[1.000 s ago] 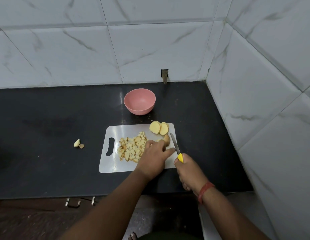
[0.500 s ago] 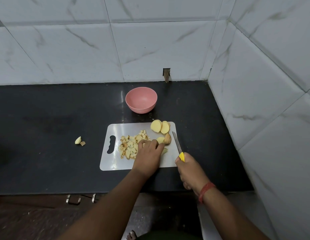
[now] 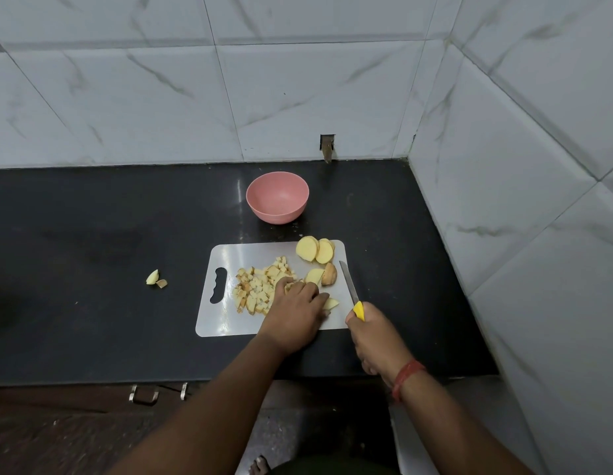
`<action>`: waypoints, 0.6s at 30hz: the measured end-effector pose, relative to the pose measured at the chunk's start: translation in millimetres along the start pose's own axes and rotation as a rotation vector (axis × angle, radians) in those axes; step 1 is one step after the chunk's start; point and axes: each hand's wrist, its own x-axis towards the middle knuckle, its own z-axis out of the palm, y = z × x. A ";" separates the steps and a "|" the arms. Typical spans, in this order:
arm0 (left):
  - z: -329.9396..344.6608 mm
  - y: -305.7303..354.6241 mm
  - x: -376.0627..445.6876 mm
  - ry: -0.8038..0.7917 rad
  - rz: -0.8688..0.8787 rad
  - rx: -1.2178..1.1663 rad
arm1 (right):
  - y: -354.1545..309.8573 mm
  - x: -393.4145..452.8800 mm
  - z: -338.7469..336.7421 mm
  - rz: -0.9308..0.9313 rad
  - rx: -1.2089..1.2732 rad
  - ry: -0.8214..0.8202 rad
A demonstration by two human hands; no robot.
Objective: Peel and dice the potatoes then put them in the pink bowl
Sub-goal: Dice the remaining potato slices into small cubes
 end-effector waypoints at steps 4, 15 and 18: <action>-1.3 0.5 0.3 -0.025 -0.054 0.056 | -1.6 -2.1 0.5 -0.001 -0.007 -0.006; -0.3 -0.7 -7.6 -0.056 -0.033 -0.004 | -6.3 -8.8 -1.7 0.031 -0.058 -0.013; -2.0 7.2 -0.8 -0.036 -0.117 -0.036 | -8.7 -14.7 -1.4 0.031 -0.190 -0.053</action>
